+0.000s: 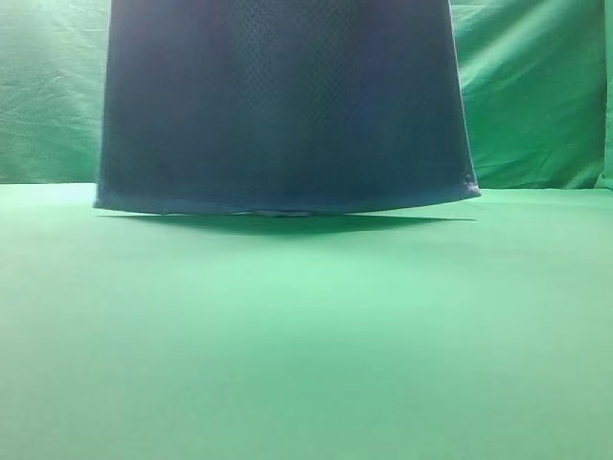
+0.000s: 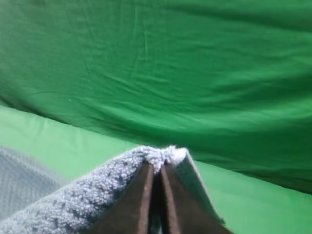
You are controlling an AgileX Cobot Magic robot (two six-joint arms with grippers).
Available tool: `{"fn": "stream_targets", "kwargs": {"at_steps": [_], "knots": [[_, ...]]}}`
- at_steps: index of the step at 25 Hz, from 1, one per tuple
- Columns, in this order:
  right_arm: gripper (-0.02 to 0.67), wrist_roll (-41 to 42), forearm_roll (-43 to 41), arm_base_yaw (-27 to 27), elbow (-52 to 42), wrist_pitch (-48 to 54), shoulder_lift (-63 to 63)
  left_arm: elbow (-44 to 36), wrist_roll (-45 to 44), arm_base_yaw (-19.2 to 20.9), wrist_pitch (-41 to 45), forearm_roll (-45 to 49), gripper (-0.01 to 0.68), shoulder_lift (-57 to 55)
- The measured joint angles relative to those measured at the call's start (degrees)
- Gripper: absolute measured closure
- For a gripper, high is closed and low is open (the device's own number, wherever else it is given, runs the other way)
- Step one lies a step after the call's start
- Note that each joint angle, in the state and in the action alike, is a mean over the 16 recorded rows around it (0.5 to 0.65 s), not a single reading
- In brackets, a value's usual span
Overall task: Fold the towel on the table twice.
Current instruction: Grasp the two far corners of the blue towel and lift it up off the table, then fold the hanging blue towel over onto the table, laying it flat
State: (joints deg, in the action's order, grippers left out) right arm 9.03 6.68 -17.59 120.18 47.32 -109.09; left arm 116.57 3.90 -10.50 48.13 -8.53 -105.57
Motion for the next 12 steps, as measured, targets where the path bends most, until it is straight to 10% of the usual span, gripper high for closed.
{"fn": "stream_targets", "kwargs": {"at_steps": [12], "knots": [[0.649, -4.4, -6.4, 0.0, -3.9, 10.4, 2.0, -8.2, 2.3, 0.0, 3.3, 0.4, 0.673, 3.3]]}}
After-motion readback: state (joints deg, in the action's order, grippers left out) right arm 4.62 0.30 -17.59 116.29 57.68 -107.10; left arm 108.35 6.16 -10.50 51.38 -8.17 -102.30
